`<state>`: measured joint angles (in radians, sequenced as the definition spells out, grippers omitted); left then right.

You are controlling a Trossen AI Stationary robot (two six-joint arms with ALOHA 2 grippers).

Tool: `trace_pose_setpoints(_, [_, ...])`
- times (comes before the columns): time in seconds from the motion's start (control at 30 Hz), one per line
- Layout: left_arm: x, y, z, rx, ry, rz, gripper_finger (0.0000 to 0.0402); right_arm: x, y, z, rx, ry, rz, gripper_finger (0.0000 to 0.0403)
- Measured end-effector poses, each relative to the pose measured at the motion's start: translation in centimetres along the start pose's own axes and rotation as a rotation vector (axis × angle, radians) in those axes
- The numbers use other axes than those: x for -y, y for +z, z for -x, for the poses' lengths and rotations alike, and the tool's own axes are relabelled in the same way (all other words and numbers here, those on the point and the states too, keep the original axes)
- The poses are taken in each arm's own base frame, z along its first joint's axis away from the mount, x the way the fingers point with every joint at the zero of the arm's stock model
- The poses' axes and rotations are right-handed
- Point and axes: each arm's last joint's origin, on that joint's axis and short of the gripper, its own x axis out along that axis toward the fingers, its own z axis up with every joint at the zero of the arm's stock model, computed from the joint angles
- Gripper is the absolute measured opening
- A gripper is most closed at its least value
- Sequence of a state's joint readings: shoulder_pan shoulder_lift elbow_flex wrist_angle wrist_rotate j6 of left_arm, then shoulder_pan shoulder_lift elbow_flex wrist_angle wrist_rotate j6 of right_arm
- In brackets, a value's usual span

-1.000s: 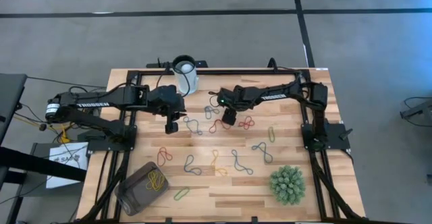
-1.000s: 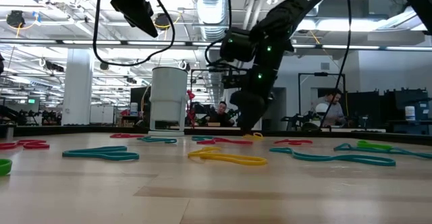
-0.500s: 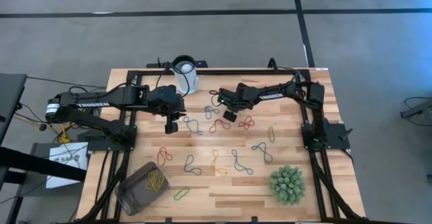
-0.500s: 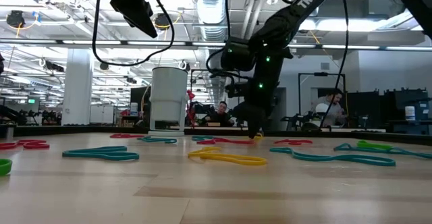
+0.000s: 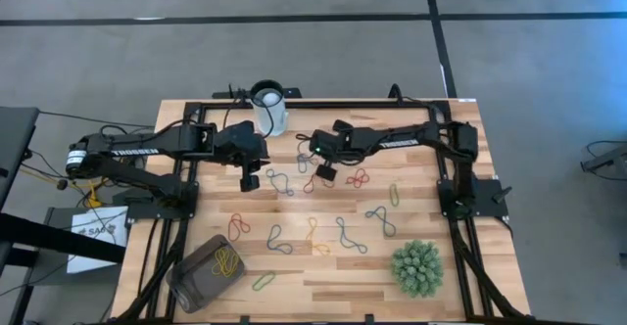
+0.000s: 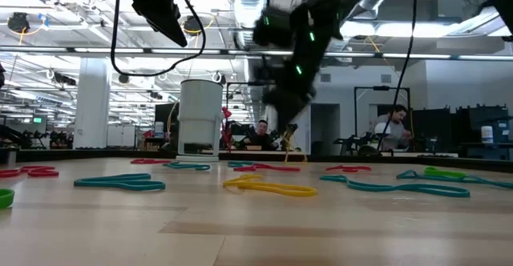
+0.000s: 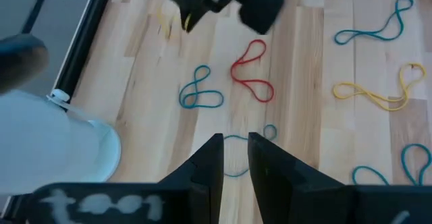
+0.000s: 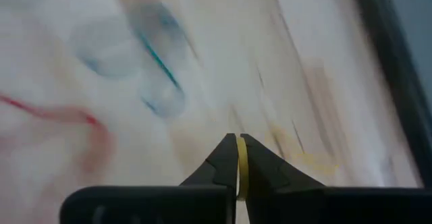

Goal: Pick and place items into bin
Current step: Put the yellow rubber band into the black bin

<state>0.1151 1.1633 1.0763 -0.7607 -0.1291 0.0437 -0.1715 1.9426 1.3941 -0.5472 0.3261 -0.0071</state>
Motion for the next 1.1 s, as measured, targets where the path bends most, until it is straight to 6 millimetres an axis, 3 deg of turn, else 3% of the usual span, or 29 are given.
trace_pose_setpoints(0.23, [0.1, 0.3, 0.0, 0.028, 0.014, 0.001, 0.0058, -1.7, 3.0, 8.3, 0.211, 0.081, 0.03, 0.0001])
trace_pose_setpoints(0.37, [0.5, 0.9, 0.1, 0.089, -0.023, -0.004, 0.0058, -2.3, 3.6, 11.2, 0.297, 0.109, 0.036, 0.0001])
trace_pose_setpoints(0.57, [2.0, 2.2, 0.5, 0.24, -0.137, -0.043, 0.0058, -3.8, 4.2, 12.7, 0.401, 0.212, 0.09, 0.0001])
trace_pose_setpoints(0.73, [2.7, 2.5, 0.8, 0.271, -0.133, -0.056, 0.0058, -4.8, 4.7, 13.5, 0.494, 0.238, 0.118, 0.0])
trace_pose_setpoints(1.1, [2.8, 2.5, 0.8, 0.27, -0.107, -0.086, 0.0061, -4.8, 6.1, 14.4, 0.666, 0.226, 0.114, 0.0])
